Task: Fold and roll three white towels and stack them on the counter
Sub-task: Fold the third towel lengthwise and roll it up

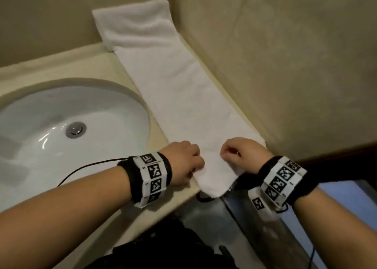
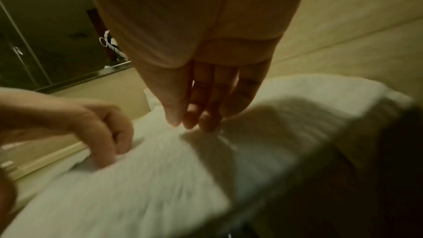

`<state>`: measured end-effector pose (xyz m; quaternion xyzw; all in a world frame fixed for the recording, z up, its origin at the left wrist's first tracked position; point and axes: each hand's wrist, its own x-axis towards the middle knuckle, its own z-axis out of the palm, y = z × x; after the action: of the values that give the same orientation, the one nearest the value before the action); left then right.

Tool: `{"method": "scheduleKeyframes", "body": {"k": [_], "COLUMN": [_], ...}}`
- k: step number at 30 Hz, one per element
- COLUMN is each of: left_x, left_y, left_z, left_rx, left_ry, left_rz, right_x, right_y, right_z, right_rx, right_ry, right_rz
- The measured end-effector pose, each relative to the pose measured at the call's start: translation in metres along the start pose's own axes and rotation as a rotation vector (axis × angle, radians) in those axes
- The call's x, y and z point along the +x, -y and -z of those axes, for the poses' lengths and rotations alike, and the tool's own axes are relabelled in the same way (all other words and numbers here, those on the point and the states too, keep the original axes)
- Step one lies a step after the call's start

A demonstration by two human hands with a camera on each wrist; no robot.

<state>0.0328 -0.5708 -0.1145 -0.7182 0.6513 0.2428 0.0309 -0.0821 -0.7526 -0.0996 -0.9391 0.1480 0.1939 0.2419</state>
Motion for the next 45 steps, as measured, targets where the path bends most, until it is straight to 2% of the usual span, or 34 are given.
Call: {"method": "scheduleKeyframes", "body": {"k": [3,6,8,12,14,16,18,20,22,24,26,29,32,36,41,43,45], "left_x": [0.008,0.015,0.016,0.003,-0.003,-0.009,-0.012,-0.012,-0.006,0.0,0.0,-0.008,-0.017,-0.025,-0.037,-0.037,-0.034], "left_y": [-0.021,-0.033,-0.032,-0.028,-0.031,-0.039,-0.051,-0.071,-0.085,-0.089,-0.085,-0.078,-0.077,-0.076,-0.068,-0.064,-0.061], "left_z": [-0.011,-0.009,-0.004,-0.001,-0.002,-0.003,-0.007,-0.013,-0.015,-0.014,-0.01,-0.009,-0.016,-0.03,-0.046,-0.047,-0.045], "left_rx": [0.15,0.106,-0.085,-0.611,-0.711,-0.632,-0.422,-0.207,-0.086,-0.011,-0.098,-0.389,-0.495,-0.561,-0.712,-0.72,-0.692], "left_ry": [-0.091,-0.134,-0.181,-0.322,-0.397,-0.443,-0.465,-0.471,-0.48,-0.486,-0.54,-0.632,-0.631,-0.605,-0.596,-0.585,-0.586], "left_rz": [0.026,0.159,0.279,0.51,0.59,0.625,0.598,0.584,0.604,0.638,0.688,0.745,0.779,0.891,1.058,1.092,1.102], "right_x": [-0.017,-0.025,-0.028,-0.025,-0.019,-0.012,-0.006,-0.002,0.001,0.002,0.0,-0.006,-0.011,-0.014,-0.016,-0.01,-0.002], "right_y": [-0.01,-0.016,-0.017,-0.021,-0.02,-0.018,-0.015,-0.01,-0.002,0.004,0.004,-0.007,-0.021,-0.039,-0.054,-0.057,-0.058], "right_z": [-0.019,-0.025,-0.028,-0.035,-0.037,-0.032,-0.023,-0.013,-0.003,0.002,0.003,-0.003,-0.009,-0.004,0.0,0.0,-0.001], "right_rx": [0.042,0.064,0.035,-0.231,-0.255,-0.156,-0.081,-0.105,-0.162,-0.179,-0.156,-0.312,-0.405,-0.289,-0.098,-0.004,-0.021], "right_ry": [-0.005,-0.049,-0.046,-0.049,-0.114,-0.126,-0.048,-0.013,-0.002,0.007,-0.019,-0.092,-0.144,-0.1,-0.124,-0.152,-0.175], "right_rz": [0.021,0.11,0.181,0.246,0.245,0.243,0.238,0.271,0.331,0.386,0.412,0.396,0.349,0.265,0.153,0.1,0.036]}}
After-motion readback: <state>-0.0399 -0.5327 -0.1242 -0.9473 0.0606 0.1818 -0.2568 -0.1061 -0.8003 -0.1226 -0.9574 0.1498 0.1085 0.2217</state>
